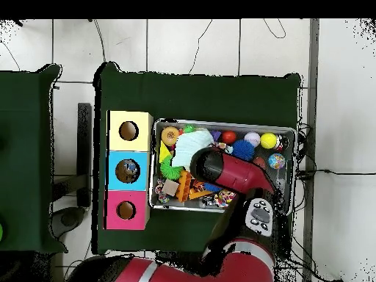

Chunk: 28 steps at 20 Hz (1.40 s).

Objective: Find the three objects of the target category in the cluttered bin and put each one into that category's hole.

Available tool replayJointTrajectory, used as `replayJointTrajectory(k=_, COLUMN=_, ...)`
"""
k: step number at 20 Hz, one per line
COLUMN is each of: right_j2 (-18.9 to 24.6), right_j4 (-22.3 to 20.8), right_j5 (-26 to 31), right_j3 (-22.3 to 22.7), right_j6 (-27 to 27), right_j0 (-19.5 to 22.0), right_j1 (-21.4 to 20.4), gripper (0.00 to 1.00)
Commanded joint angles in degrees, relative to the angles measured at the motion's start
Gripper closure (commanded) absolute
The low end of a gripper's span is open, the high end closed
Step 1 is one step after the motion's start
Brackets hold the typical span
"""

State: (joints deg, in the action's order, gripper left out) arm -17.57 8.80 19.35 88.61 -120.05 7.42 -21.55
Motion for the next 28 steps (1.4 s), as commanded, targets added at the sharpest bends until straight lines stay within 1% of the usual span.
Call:
replayJointTrajectory(k=1, right_j2=2.61, right_j4=7.80, right_j5=12.04, right_j3=5.64, right_j6=-18.29, right_j0=-3.16, right_j1=1.91, gripper=0.00)
replayJointTrajectory(k=5, right_j2=2.19, right_j4=9.48, right_j5=12.46, right_j3=6.02, right_j6=-18.79, right_j0=-3.28, right_j1=2.44, gripper=0.00)
replayJointTrajectory(k=12, right_j2=1.20, right_j4=10.17, right_j5=13.38, right_j3=5.48, right_j6=-17.88, right_j0=-3.04, right_j1=3.03, gripper=0.00)
replayJointTrajectory(k=14, right_j2=0.60, right_j4=10.47, right_j5=14.76, right_j3=5.14, right_j6=-18.51, right_j0=-3.61, right_j1=2.94, gripper=0.00)
replayJointTrajectory(k=17, right_j2=0.02, right_j4=11.98, right_j5=17.87, right_j3=5.20, right_j6=-20.89, right_j0=-4.70, right_j1=2.39, gripper=0.00)
replayJointTrajectory(k=20, right_j2=0.61, right_j4=13.77, right_j5=18.78, right_j3=5.87, right_j6=-21.78, right_j0=-4.78, right_j1=2.12, gripper=0.00)
replayJointTrajectory(k=23, right_j2=1.53, right_j4=15.37, right_j5=18.29, right_j3=7.00, right_j6=-21.70, right_j0=-4.47, right_j1=1.69, gripper=0.00)
replayJointTrajectory(k=25, right_j2=2.15, right_j4=15.58, right_j5=15.73, right_j3=7.28, right_j6=-20.14, right_j0=-3.99, right_j1=2.11, gripper=0.00)
replayJointTrajectory(k=28, right_j2=2.80, right_j4=16.33, right_j5=14.11, right_j3=7.69, right_j6=-19.18, right_j0=-3.47, right_j1=2.48, gripper=0.00)
